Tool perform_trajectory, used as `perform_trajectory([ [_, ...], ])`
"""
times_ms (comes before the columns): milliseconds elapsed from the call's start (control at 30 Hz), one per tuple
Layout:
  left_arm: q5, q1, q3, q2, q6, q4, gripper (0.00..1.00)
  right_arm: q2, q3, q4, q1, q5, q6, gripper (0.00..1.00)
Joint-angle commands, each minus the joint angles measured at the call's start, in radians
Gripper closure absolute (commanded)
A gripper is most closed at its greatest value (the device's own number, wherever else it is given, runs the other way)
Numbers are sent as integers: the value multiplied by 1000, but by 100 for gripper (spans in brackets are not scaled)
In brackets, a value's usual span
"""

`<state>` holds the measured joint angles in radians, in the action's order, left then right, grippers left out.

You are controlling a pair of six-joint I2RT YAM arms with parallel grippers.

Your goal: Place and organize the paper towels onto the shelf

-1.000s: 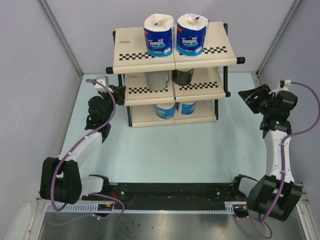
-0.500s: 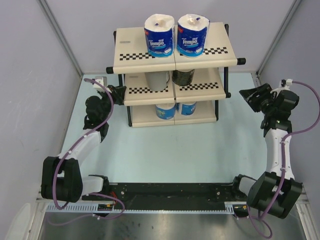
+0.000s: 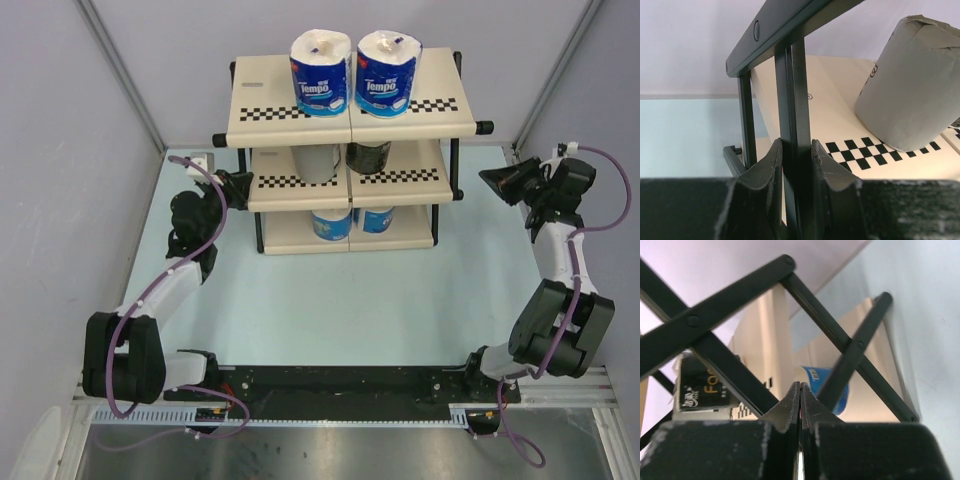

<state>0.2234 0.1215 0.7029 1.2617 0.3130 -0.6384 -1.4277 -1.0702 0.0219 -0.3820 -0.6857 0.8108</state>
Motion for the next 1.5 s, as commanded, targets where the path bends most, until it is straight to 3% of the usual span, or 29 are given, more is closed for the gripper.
perform_trajectory([
  [0, 243, 18, 6, 33, -17, 108, 100, -27, -82, 61, -3, -95, 13, 100],
  [867, 326, 18, 15, 71, -28, 105, 100, -195, -191, 139, 135, -305, 30, 100],
  [1233, 315, 18, 9, 79, -15, 94, 100, -90, -191, -127, 176, -241, -123, 100],
  [1333, 301, 18, 9, 77, -8, 95, 90, -56, -191, -169, 160, -175, -142, 100],
  [1367, 298, 18, 10, 76, -6, 100, 77, -48, -191, -172, 151, -158, -137, 100],
  [1467, 284, 18, 18, 65, 6, 111, 58, -16, -191, -181, 103, -91, -114, 94],
])
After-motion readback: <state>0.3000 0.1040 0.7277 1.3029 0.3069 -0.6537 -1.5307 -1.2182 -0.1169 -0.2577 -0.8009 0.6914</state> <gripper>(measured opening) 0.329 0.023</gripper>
